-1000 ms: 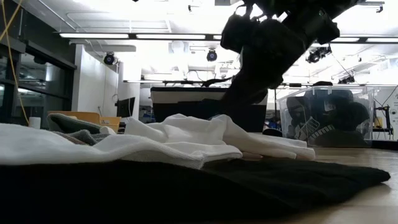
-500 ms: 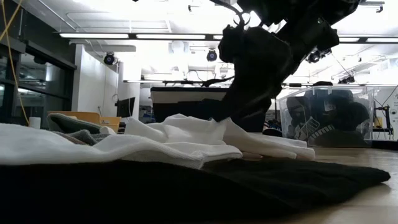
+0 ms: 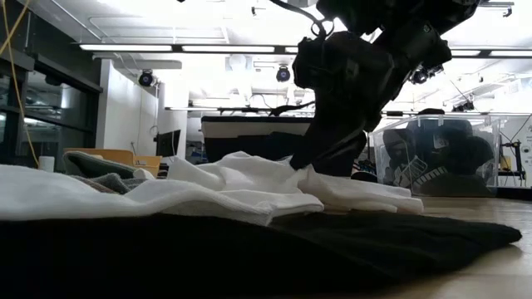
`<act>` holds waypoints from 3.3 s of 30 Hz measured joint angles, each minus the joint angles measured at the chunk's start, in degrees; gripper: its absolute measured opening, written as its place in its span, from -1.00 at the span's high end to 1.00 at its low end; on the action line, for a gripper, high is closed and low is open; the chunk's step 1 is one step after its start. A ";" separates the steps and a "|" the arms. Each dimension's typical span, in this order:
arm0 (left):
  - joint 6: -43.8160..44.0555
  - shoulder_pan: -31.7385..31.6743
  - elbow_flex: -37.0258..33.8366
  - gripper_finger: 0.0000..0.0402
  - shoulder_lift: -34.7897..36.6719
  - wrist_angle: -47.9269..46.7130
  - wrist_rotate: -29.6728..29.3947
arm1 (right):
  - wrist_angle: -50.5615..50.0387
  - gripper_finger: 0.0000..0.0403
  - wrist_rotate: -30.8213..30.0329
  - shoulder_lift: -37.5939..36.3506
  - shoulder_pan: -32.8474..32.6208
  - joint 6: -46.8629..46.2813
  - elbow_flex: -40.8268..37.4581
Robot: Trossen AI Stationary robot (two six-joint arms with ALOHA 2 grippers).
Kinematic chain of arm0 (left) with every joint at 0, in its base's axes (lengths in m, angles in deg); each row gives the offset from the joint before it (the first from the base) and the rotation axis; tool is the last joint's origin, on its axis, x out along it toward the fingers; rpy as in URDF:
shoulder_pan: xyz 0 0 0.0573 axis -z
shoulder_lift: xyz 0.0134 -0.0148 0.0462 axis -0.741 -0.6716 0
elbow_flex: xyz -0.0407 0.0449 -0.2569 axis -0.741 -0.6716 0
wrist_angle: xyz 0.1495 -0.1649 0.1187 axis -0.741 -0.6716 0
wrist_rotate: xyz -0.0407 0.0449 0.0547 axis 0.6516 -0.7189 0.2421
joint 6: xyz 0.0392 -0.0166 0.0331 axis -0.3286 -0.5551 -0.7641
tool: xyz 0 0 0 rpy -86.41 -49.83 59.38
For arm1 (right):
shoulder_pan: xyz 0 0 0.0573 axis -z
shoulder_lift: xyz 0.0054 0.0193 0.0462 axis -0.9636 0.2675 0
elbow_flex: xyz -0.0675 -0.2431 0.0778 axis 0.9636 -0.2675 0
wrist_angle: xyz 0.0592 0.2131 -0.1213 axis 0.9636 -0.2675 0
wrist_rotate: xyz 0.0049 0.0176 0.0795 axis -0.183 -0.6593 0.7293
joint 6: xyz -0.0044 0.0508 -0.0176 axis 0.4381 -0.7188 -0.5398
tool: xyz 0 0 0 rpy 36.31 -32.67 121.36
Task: Pick & Place Cloths
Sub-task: Put the white boxers into the transparent bin
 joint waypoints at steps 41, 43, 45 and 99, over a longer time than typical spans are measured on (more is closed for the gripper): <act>0.42 0.01 0.00 -0.87 -0.02 0.21 0.06 | -17.25 0.98 -30.00 -36.25 -0.04 2.14 4.07; 0.42 0.00 0.00 -0.87 -0.02 0.20 0.06 | -17.23 0.98 -32.90 -38.50 -0.04 4.01 4.07; 0.44 0.00 0.00 -0.87 -0.02 0.24 0.06 | -17.33 0.98 -36.03 -40.73 -0.04 6.03 4.07; 2.16 0.00 0.00 -0.87 -0.02 0.66 0.06 | -39.11 0.98 -75.70 -59.84 13.92 16.14 4.04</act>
